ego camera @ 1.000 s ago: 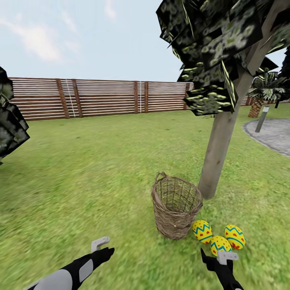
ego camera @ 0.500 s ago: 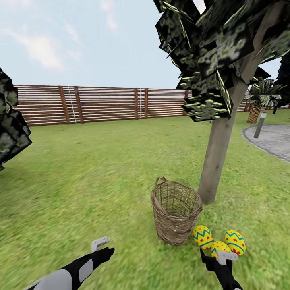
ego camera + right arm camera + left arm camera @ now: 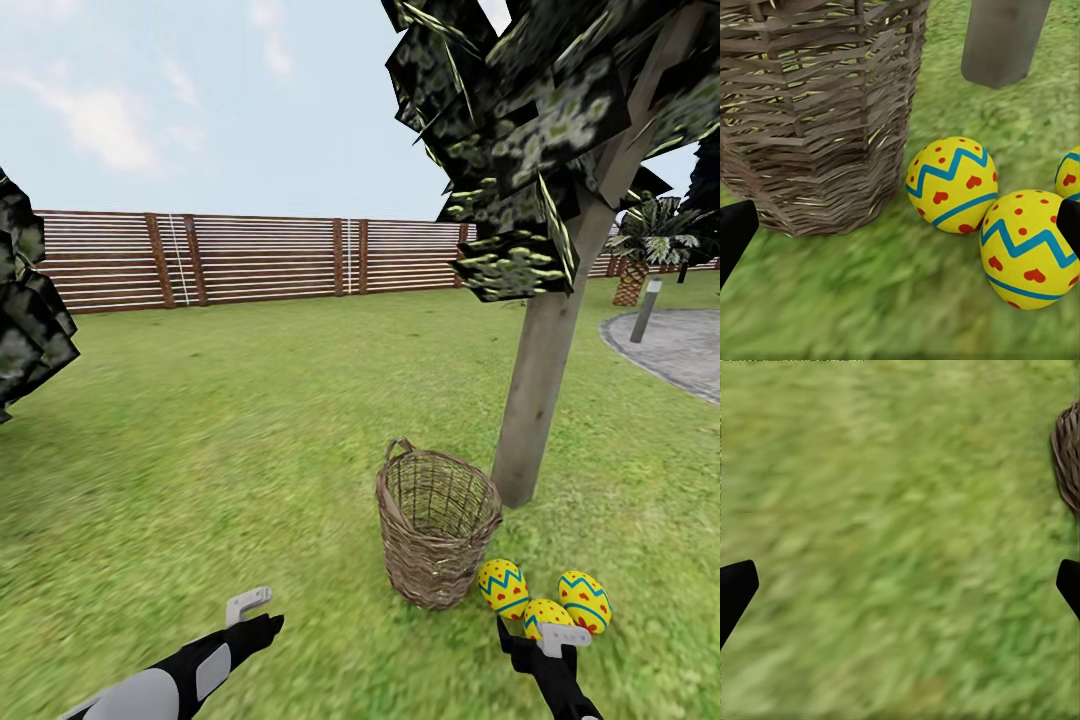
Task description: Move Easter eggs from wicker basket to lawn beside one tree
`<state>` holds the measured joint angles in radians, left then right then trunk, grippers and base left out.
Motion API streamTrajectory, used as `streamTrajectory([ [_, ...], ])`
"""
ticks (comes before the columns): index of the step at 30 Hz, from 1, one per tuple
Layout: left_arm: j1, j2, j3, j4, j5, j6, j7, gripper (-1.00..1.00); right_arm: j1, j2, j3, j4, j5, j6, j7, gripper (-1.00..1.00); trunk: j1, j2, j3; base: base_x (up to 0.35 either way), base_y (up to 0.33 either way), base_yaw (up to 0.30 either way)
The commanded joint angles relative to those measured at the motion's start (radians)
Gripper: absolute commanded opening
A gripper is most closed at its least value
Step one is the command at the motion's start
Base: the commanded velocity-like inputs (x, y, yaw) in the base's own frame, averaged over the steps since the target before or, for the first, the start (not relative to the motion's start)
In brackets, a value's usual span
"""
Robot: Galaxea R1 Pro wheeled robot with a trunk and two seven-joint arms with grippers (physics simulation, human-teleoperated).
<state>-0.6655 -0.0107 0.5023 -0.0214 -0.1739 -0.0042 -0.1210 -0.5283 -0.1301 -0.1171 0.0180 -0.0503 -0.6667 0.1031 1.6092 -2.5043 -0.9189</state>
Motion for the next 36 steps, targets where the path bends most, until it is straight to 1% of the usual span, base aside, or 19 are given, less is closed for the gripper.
streamTrajectory([
  [1, 0.0, 0.0, 0.009, -0.001, -0.01, 0.0, -0.002, 1.0, -0.001, 0.0, -0.007, 0.002, -0.005, -0.004, 0.01, 1.0, 0.0, 0.0, -0.001, 0.0, 0.0, 0.0],
  [36, 0.0, 0.0, 0.008, 0.0, -0.01, 0.0, -0.002, 1.0, -0.001, 0.0, -0.007, 0.002, -0.005, -0.004, 0.01, 1.0, 0.0, 0.0, -0.001, 0.0, 0.0, 0.0],
])
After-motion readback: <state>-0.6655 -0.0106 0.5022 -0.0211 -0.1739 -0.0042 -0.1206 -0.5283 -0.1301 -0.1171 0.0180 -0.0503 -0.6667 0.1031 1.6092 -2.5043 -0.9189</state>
